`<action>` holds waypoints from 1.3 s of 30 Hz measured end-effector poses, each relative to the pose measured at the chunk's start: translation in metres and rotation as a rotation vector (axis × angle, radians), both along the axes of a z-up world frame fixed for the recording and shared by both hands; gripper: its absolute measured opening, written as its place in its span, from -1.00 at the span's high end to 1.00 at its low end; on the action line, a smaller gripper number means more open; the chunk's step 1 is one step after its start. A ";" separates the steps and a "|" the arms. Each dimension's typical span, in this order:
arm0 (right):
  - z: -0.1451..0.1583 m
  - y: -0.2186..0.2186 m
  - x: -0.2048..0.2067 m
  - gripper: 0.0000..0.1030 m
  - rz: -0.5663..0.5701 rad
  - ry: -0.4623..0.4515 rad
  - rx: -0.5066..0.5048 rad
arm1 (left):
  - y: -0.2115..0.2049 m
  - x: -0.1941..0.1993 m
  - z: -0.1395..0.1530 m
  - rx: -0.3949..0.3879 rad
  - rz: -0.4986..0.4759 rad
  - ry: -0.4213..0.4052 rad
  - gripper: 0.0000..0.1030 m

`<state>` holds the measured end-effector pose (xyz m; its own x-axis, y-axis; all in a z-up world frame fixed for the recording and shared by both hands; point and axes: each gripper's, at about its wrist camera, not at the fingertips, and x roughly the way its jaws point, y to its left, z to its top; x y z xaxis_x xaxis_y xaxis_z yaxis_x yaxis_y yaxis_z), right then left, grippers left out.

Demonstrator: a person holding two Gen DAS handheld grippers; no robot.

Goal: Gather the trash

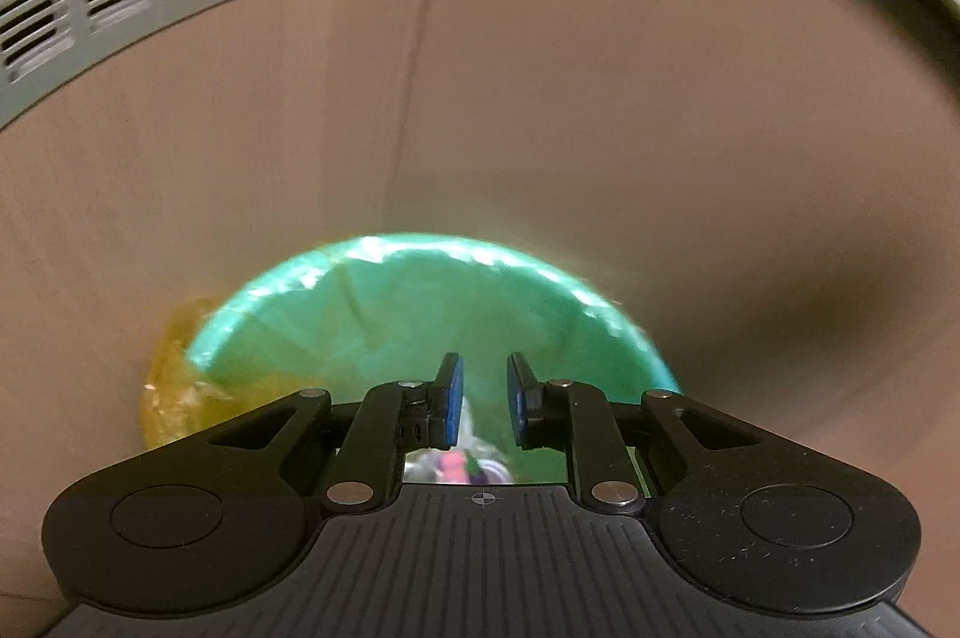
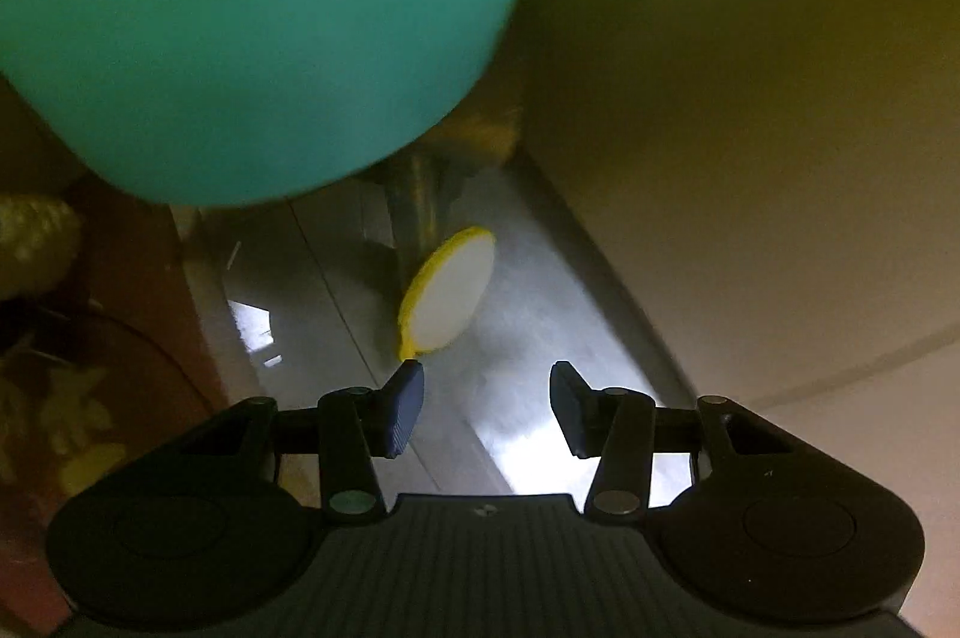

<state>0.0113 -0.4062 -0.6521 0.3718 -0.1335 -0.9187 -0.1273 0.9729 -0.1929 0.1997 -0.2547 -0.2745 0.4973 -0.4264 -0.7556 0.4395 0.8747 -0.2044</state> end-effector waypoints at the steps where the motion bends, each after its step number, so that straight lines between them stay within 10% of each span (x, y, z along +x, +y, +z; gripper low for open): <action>1: -0.012 0.004 0.003 0.10 0.007 -0.003 0.002 | 0.000 0.002 -0.001 0.015 0.009 -0.004 0.64; 12: -0.133 0.054 0.040 0.10 -0.033 -0.049 -0.202 | 0.035 0.000 -0.024 0.177 0.053 -0.040 0.64; 17: -0.134 0.056 0.024 0.67 0.100 -0.057 -0.269 | 0.050 0.000 -0.027 0.165 0.047 -0.052 0.64; 23: 0.010 -0.006 -0.020 0.75 -0.097 -0.050 -0.062 | 0.070 -0.013 -0.017 0.034 0.031 0.021 0.64; 29: 0.186 -0.064 -0.063 0.75 -0.343 -0.133 -0.072 | 0.105 -0.034 0.023 -0.124 0.009 0.008 0.64; 39: 0.424 0.013 -0.071 0.75 -0.388 -0.371 0.195 | 0.168 -0.059 0.076 -0.270 -0.015 0.014 0.64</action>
